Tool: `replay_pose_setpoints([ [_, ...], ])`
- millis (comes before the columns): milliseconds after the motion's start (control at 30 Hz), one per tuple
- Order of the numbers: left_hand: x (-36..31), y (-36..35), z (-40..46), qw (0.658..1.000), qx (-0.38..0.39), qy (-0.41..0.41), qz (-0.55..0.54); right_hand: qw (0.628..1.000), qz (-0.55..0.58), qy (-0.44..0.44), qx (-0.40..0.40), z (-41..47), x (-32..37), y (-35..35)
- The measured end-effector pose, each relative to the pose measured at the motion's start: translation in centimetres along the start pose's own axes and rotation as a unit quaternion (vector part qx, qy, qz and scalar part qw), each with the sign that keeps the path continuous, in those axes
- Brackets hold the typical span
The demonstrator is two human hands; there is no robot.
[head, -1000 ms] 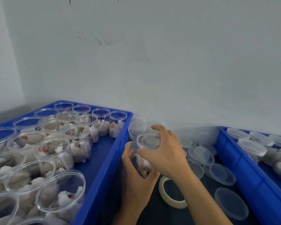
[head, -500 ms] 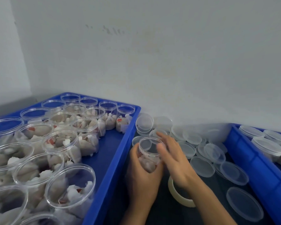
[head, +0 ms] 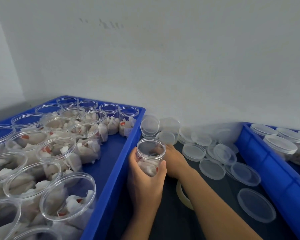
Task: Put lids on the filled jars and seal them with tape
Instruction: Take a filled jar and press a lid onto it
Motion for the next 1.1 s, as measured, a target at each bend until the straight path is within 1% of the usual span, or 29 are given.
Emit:
replay_pose_setpoints([
  [67,0.0,0.0,0.0,1.000,0.001,0.000,-0.004,0.999,0.013,0.004,-0.032,-0.1,0.2,0.2],
  [133,0.0,0.0,0.1,1.000,0.000,0.000,-0.006,0.998,0.037,0.002,-0.047,-0.2,-0.1,0.3],
  [267,-0.2,0.1,0.1,1.000,0.002,0.011,-0.005,0.990,0.119,-0.021,-0.072,-0.9,-1.3,0.8],
  [467,-0.5,0.4,0.0,1.000,0.001,0.006,-0.008,0.949,0.269,-0.046,-0.155,-4.0,-3.7,2.9],
  [533,-0.7,0.4,0.0,1.000,0.009,-0.001,-0.004,0.925,0.330,-0.070,-0.176,-5.8,-4.5,3.6],
  [600,-0.9,0.2,-0.1,1.000,0.025,-0.014,0.002,0.892,0.392,-0.099,-0.202,-7.8,-5.5,4.1],
  [733,-1.5,-0.3,-0.6,0.997,0.063,-0.042,0.000,0.807,0.515,-0.139,-0.254,-11.7,-7.1,3.7],
  [867,-1.7,-1.0,-1.3,0.994,0.099,-0.048,-0.009,0.740,0.601,-0.178,-0.243,-13.2,-8.1,3.1],
  [933,-1.8,-1.4,-1.5,0.991,0.121,-0.051,-0.013,0.718,0.628,-0.180,-0.240,-13.5,-8.4,3.2],
  [1033,-1.9,-1.9,-1.8,0.986,0.159,-0.048,-0.018,0.696,0.657,-0.172,-0.234,-13.9,-8.5,3.5],
  [1100,-2.0,-2.1,-2.0,0.983,0.175,-0.050,-0.024,0.660,0.698,-0.163,-0.224,-14.1,-8.2,3.7],
])
Point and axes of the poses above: each hand's wrist, its own z-axis towards the middle knuckle, its own y-axis out of the back of the hand, x = y × z, the point moved 5 cm from there along z, towards the middle knuckle, and after that the axes turned 14 degrees about -y, right-handed, at the moved point
